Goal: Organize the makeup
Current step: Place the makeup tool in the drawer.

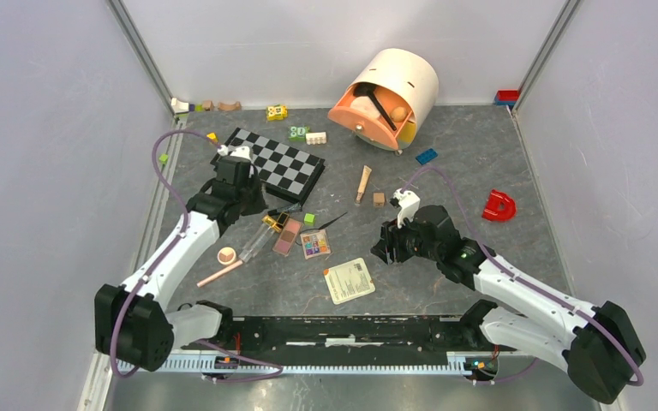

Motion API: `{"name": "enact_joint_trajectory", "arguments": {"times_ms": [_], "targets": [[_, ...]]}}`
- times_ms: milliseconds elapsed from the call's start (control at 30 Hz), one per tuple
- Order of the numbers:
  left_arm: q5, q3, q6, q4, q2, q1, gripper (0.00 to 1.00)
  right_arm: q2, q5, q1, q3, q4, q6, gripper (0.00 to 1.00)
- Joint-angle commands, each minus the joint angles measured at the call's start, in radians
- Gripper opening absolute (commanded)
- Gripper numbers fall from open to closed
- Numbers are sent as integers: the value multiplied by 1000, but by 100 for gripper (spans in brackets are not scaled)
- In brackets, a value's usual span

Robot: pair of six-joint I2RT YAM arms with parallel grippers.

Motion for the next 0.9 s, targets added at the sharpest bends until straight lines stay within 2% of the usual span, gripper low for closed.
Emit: {"name": "enact_joint_trajectory", "arguments": {"times_ms": [0, 100, 233, 367, 633, 867], "targets": [[265, -14, 79, 156, -44, -88, 2, -27, 27, 5, 24, 41, 8, 57], [305, 5, 96, 187, -9, -198, 2, -61, 28, 5, 33, 79, 52, 60], [336, -8, 60, 286, 13, -312, 3, -113, 52, 5, 30, 188, 162, 81], [285, 15, 49, 323, 34, -423, 2, -141, 100, 5, 31, 256, 279, 90], [188, 78, 33, 341, 86, -587, 2, -125, 242, 5, 61, 208, 437, 94], [49, 111, 46, 325, 131, -686, 2, -115, 324, 5, 41, 165, 585, 89]]}}
